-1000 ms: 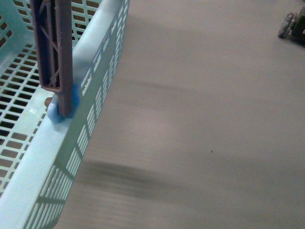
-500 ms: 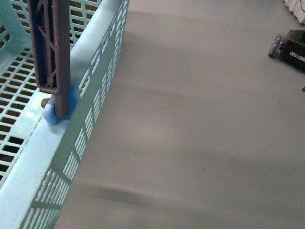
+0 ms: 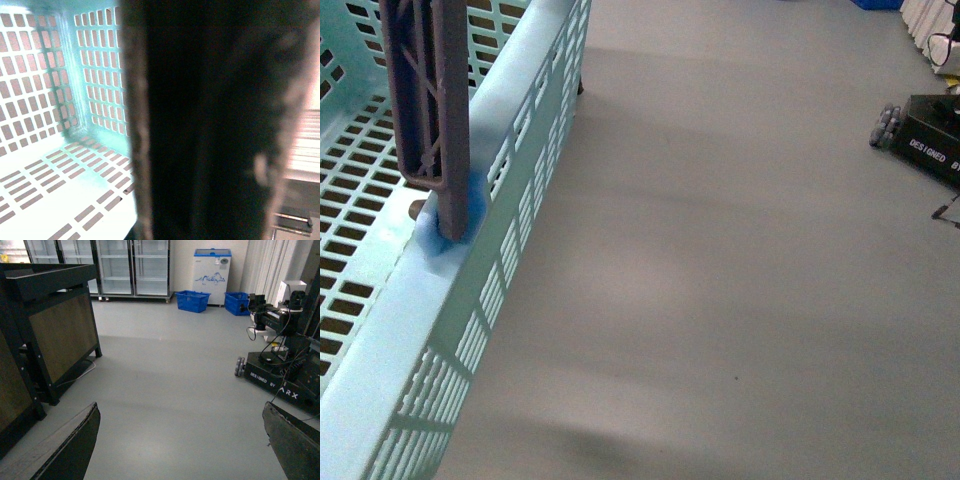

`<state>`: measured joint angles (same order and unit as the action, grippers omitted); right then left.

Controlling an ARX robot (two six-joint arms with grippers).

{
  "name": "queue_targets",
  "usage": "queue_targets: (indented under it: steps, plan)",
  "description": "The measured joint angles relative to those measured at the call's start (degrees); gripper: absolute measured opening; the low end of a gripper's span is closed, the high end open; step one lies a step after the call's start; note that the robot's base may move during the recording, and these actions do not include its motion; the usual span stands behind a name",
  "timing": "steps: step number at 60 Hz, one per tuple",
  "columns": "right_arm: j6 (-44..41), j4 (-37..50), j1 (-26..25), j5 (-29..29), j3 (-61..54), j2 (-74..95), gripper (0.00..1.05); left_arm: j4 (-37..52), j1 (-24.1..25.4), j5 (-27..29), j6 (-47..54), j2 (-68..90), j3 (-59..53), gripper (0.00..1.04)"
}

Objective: Pick mango and avocado into basket

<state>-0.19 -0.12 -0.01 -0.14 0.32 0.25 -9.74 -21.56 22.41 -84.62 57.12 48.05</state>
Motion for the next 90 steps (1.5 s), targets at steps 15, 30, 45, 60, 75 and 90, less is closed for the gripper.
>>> queue_targets:
  steps: [15,30,45,60,75,90]
  plan:
    - [0.0,0.0,0.0,0.0,0.0,0.0,0.97,0.0,0.0,0.0,0.0,0.0,0.0,0.05]
    - [0.0,0.0,0.0,0.0,0.0,0.0,0.97,0.0,0.0,0.0,0.0,0.0,0.1,0.05]
    - [0.0,0.0,0.0,0.0,0.0,0.0,0.97,0.0,0.0,0.0,0.0,0.0,0.1,0.05]
    - [0.0,0.0,0.0,0.0,0.0,0.0,0.97,0.0,0.0,0.0,0.0,0.0,0.2,0.05]
    - [0.0,0.0,0.0,0.0,0.0,0.0,0.97,0.0,0.0,0.0,0.0,0.0,0.2,0.05]
    - [0.0,0.0,0.0,0.0,0.0,0.0,0.97,0.0,0.0,0.0,0.0,-0.1,0.3,0.05]
